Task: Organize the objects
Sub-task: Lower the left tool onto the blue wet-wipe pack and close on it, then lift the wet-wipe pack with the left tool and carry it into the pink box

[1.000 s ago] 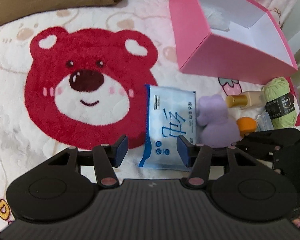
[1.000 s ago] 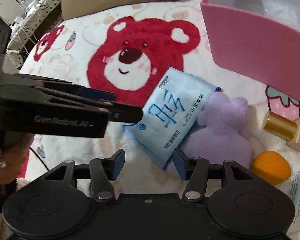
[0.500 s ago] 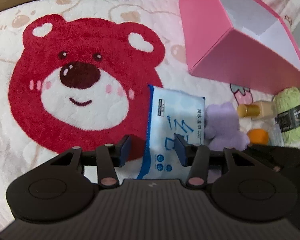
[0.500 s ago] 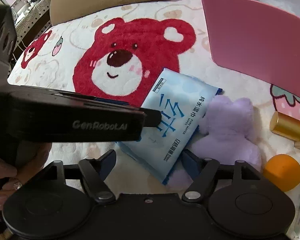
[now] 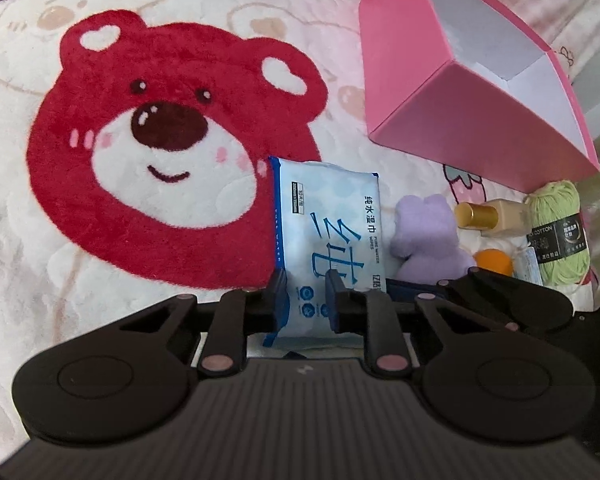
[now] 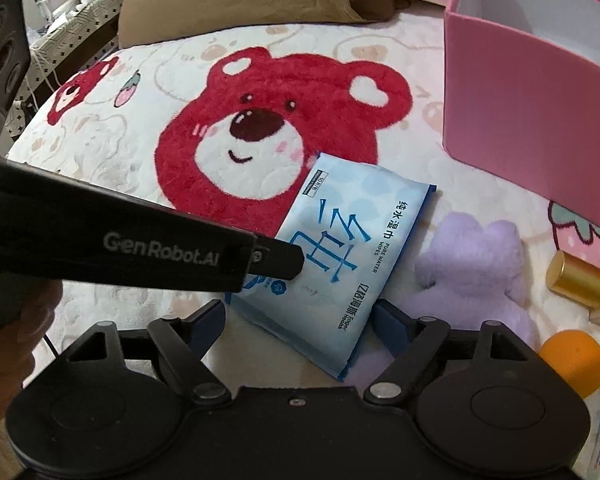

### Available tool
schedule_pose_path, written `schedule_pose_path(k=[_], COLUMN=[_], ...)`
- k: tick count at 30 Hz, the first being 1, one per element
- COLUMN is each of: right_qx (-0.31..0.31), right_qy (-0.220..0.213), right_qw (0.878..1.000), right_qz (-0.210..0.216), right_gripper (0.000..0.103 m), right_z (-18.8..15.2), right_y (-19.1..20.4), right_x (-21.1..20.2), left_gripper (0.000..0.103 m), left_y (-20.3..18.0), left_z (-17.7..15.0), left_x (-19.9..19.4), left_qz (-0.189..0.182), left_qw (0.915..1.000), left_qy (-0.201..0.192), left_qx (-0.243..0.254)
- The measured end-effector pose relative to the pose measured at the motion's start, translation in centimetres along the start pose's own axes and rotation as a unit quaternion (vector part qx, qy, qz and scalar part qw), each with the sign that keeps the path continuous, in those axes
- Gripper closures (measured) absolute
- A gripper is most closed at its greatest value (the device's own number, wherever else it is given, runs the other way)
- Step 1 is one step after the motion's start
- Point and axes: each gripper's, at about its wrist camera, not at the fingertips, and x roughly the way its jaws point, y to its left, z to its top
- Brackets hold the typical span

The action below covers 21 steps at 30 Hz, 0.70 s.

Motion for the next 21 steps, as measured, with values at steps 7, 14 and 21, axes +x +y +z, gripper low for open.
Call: schedule_pose_path(k=[7, 14, 21], right_qx=[0.000, -0.022, -0.043], right_qy=[-0.004, -0.024, -0.047], right_qw=[1.000, 0.999, 0.998], right_qz=[-0.004, -0.018, -0.016], right_gripper=[0.019, 0.030, 0.034], right_z=[0.6, 0.5, 0.5], right_y=[-0.2, -0.1, 0.1], right_x=[0.7, -0.1, -2.8], left_gripper=[0.084, 0.083, 0.084], left_y=[0.7, 0.8, -0.8], left_z=[0.5, 0.4, 0.1], left_x=[0.5, 0.2, -2.0], left_qz=[0.023, -0.034, -0.039], left_qw=[0.9994, 0.9984, 0.9984], left_qy=[-0.024, -0.014, -0.031], left_qx=[-0.008, -0.041, -0.026])
